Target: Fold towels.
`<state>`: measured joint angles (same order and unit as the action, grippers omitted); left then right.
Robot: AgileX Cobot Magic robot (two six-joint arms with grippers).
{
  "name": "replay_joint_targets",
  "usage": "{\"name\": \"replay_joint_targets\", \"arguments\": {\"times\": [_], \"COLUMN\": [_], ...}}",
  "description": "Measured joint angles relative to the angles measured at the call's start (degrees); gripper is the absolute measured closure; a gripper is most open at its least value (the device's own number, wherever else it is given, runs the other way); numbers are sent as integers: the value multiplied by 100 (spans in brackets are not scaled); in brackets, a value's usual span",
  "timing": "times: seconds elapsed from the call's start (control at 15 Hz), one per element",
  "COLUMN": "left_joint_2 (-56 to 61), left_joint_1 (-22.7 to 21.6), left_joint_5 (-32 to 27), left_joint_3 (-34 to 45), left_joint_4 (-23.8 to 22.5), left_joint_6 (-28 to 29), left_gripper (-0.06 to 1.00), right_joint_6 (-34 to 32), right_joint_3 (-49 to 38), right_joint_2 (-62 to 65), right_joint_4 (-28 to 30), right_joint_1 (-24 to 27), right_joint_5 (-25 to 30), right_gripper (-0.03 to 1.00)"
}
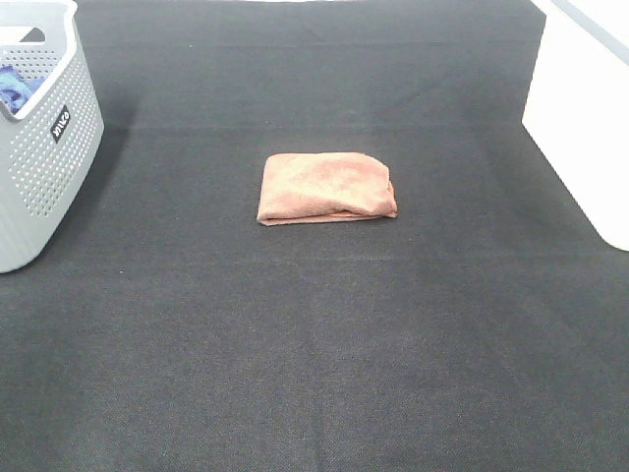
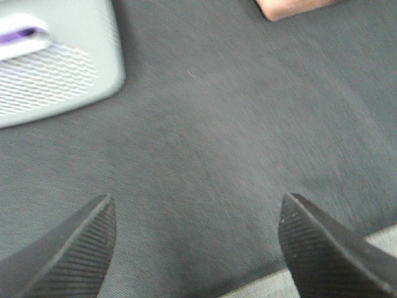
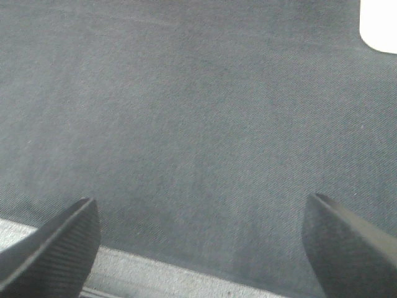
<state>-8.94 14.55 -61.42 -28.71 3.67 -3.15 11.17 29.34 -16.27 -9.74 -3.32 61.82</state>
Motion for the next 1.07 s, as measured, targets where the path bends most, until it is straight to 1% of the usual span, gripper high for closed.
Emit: {"name": "replay_joint_targets", "arguments": {"times": [0.13,0.33,1.07], "left_joint_2": [0,0,0], "left_joint_1": [0,0,0], "left_joint_5": [52,52,52], "left_joint_3": [0,0,0], "left_joint_4": [63,350,372], "left_joint_6": [-160,-481,-527], "left_gripper": [24,24,24], "right_joint_6": [-40,-92,-132], "right_joint_3": [0,0,0], "right_joint_2": [0,0,0], "right_joint_4": [46,63,63], "right_joint_1": [0,0,0], "right_joint_5": [-23,-23,-29], "right_gripper": [13,13,13]}}
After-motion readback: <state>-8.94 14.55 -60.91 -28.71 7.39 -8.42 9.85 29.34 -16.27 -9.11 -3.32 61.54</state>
